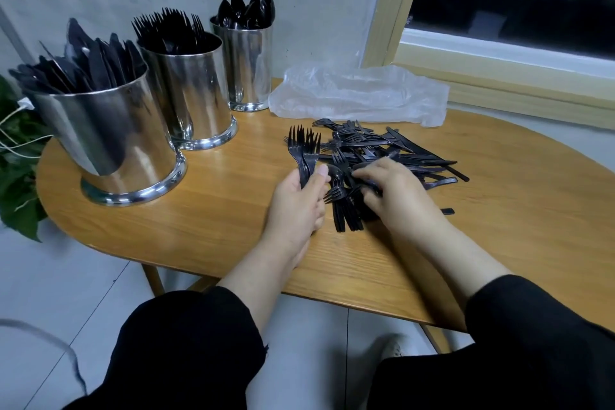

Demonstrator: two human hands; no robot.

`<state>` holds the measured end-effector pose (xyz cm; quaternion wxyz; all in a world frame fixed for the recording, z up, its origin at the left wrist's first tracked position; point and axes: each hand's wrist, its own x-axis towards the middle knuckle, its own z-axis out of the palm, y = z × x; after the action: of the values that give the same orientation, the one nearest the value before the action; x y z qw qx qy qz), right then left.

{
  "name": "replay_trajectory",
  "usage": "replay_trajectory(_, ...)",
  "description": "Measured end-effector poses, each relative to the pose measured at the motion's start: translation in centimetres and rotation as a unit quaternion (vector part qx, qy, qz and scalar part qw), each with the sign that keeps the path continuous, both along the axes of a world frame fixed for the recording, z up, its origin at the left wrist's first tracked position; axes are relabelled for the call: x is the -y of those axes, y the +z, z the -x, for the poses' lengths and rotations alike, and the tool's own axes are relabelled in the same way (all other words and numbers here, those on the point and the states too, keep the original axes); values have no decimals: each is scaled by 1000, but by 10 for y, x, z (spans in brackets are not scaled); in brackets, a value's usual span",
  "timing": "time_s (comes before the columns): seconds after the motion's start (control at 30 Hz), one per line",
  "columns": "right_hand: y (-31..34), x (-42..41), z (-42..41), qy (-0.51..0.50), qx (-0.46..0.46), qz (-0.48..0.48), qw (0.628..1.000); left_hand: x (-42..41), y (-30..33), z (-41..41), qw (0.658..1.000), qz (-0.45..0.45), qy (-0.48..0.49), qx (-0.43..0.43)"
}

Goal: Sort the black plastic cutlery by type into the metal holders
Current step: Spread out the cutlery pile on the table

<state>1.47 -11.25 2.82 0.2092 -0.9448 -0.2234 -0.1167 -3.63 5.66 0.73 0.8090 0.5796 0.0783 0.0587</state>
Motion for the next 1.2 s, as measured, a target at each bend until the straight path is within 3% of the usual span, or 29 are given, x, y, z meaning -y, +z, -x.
replay_trajectory(0.1,-12,7,-1,4,3,107,994,1,0,-1,1000,-4,-3,0)
replay_trajectory(0.27,-19,6,-5,14,79,98,992,0,1,1,1000,-4,-6,7)
replay_trajectory(0.53,33,1,2,19,224,-105,969,4,1,0,999,-9,38,19)
replay_trajectory(0.6,51,-5,8,-2,182,-186,966,5,0,-2,998,-23,48,35)
replay_trajectory(0.7,61,-21,16,-26,32,-286,957,6,3,1,998,-24,4,51)
replay_trajectory(0.9,44,-39,22,-21,-47,-303,951,6,1,6,996,-45,-63,40)
replay_trajectory(0.97,36,-35,18,-61,-19,-268,961,3,3,4,999,-27,-28,24)
replay_trajectory(1.07,14,-23,5,-115,-14,-45,992,0,4,1,1000,17,18,17)
replay_trajectory(1.13,2,-18,1,-140,-26,85,986,-1,3,-1,999,21,28,17)
replay_trajectory(1.2,-5,-17,3,-153,-15,120,981,-1,1,-2,999,8,34,10)
